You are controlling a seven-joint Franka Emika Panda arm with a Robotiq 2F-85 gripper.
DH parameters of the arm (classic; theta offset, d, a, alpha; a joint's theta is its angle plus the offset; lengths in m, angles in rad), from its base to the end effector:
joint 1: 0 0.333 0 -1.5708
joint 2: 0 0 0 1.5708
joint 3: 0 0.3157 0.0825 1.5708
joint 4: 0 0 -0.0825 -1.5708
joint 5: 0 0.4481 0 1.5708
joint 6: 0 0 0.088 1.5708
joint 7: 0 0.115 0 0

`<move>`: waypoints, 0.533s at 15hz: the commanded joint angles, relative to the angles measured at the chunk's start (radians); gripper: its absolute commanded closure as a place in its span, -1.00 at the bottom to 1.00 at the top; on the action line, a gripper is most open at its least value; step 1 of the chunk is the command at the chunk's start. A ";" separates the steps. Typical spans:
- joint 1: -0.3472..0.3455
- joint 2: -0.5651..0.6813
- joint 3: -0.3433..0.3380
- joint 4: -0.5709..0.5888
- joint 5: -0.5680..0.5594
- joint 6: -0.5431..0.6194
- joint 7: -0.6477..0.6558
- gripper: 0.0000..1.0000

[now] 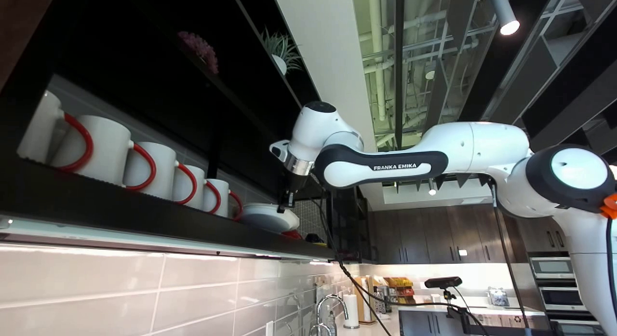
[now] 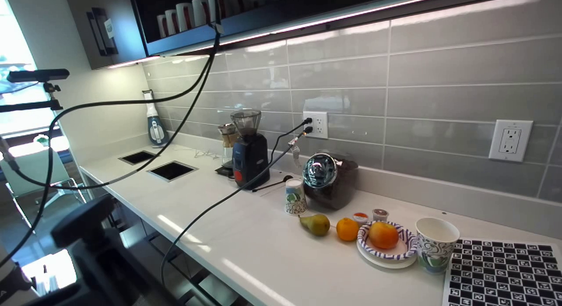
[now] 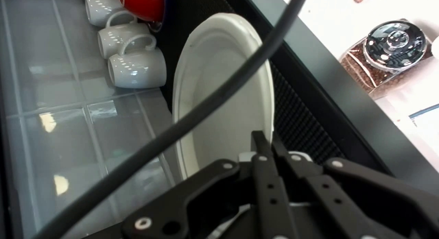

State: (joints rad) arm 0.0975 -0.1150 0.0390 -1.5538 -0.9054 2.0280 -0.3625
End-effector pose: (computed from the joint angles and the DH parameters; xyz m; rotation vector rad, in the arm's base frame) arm 0.6139 0.0351 0.7747 2.0068 0.6924 0.5176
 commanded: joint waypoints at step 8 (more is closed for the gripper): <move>-0.036 0.025 -0.014 0.015 0.065 0.131 -0.181 0.98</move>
State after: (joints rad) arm 0.0764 -0.1010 0.0278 -1.5539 -0.8600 2.1221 -0.4882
